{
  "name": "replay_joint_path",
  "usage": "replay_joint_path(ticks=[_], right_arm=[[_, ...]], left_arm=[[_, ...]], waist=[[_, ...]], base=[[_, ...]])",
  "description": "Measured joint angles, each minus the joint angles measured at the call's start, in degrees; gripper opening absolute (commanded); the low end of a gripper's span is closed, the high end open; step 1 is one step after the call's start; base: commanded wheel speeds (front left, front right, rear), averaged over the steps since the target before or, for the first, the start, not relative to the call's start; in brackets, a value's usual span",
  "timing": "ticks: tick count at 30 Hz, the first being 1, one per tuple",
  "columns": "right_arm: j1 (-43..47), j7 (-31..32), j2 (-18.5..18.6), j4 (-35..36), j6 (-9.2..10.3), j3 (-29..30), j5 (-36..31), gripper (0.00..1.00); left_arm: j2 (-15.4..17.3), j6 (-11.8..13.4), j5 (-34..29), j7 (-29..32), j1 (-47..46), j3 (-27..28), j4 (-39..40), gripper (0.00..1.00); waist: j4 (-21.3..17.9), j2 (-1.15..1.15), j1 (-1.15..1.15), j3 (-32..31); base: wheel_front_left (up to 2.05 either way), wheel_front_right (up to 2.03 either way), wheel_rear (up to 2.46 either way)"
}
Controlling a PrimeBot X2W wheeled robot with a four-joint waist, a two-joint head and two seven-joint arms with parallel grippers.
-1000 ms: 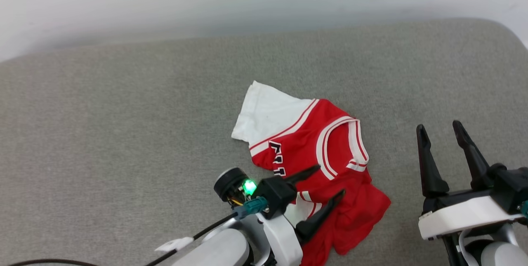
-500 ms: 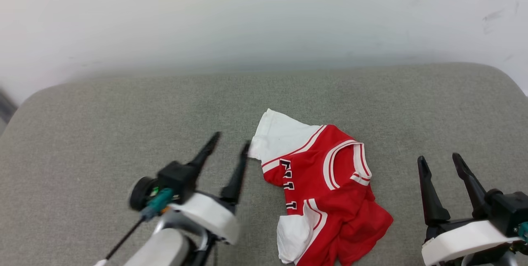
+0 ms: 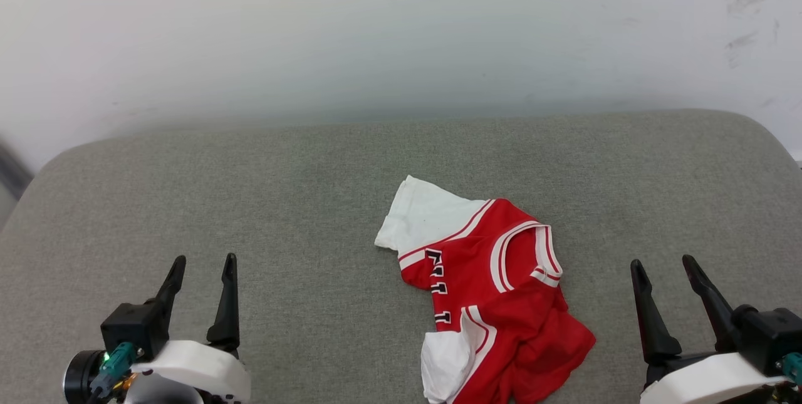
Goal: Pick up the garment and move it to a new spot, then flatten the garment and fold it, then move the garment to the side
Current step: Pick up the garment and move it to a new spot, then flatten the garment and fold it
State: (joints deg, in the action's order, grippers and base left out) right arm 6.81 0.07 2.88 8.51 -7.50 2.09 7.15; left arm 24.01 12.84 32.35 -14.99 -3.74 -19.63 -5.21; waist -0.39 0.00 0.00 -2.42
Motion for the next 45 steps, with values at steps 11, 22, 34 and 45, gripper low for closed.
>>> replay_joint_path(ticks=[11,22,34,45], right_arm=[[0.9,0.8,0.0,0.6,0.0,-0.1,0.4,1.0],[0.8,3.7,0.0,0.6,0.0,-0.4,-0.1,1.0],[-2.4,31.5,3.2,1.5,0.0,-15.6,4.7,1.0],[-8.2,41.4,6.2,-4.4,0.0,-22.0,8.9,1.0]], left_arm=[[0.9,-1.9,-2.4,-0.1,2.9,0.6,2.8,1.0],[0.7,-2.3,-3.0,-0.1,2.6,0.4,3.4,1.0],[-0.9,-3.0,-4.8,-0.1,1.0,-0.6,4.9,1.0],[-3.2,-5.3,-6.5,-0.1,-2.0,-0.2,4.9,1.0]], waist=[[0.4,0.0,0.0,0.1],[1.4,0.0,0.0,0.7],[5.9,0.0,0.0,2.1],[10.5,0.0,0.0,6.4]], base=[[0.0,0.0,0.0],[0.0,0.0,0.0],[0.0,0.0,0.0],[0.0,0.0,0.0]])
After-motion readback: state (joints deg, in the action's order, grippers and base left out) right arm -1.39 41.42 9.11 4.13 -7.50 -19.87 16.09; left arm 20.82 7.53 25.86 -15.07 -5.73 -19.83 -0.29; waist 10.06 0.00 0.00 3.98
